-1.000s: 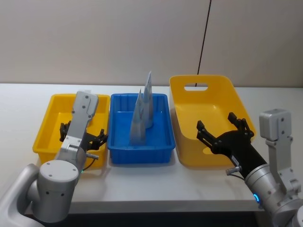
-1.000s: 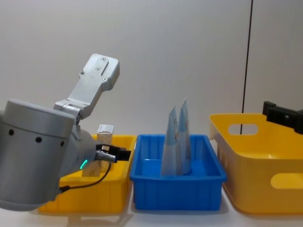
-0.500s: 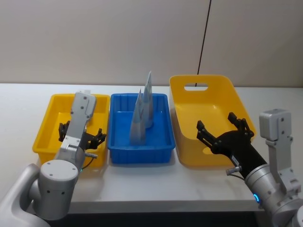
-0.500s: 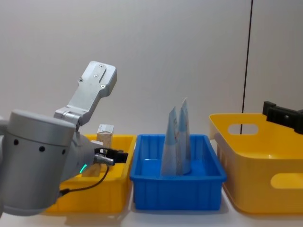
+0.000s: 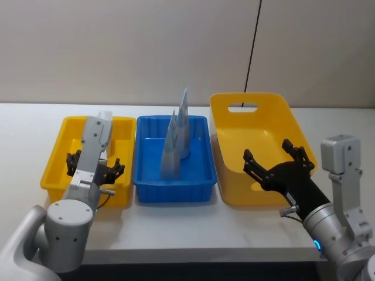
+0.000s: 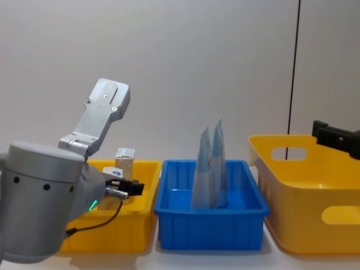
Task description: Bimanual collaborative sorting of washing and personal care products
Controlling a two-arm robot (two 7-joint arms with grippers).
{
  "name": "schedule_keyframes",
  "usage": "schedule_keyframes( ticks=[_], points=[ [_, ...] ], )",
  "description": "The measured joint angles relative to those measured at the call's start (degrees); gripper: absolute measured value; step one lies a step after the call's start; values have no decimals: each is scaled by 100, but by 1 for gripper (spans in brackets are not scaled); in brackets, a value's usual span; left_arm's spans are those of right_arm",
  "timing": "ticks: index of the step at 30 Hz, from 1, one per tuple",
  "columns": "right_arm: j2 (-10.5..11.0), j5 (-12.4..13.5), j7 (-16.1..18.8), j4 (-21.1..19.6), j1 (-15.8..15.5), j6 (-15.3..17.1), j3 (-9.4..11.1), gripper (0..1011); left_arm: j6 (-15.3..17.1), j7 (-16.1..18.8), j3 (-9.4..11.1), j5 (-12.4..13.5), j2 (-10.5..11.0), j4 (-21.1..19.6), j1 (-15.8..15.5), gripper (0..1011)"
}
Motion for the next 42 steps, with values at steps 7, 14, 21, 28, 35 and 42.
schedule_keyframes(
  ticks=[7, 14, 21, 28, 35, 42],
  points=[
    [0, 0, 0, 0, 0, 0, 0, 1000, -109, -7, -24, 29, -43, 216, -92, 1001],
    [0, 0, 0, 0, 0, 0, 0, 1000, -209, -53, -45, 49, -87, 425, -184, 1001],
    [0, 0, 0, 0, 0, 0, 0, 1000, -271, -76, -77, 69, -126, 581, -246, 1002],
    [0, 0, 0, 0, 0, 0, 0, 1000, -317, -82, -124, 91, -164, 701, -284, 859],
    [0, 0, 0, 0, 0, 0, 0, 1000, -343, -72, -169, 114, -192, 754, -290, 644],
    [0, 0, 0, 0, 0, 0, 0, 1000, -345, -54, -222, 125, -213, 766, -269, 419]
  ],
)
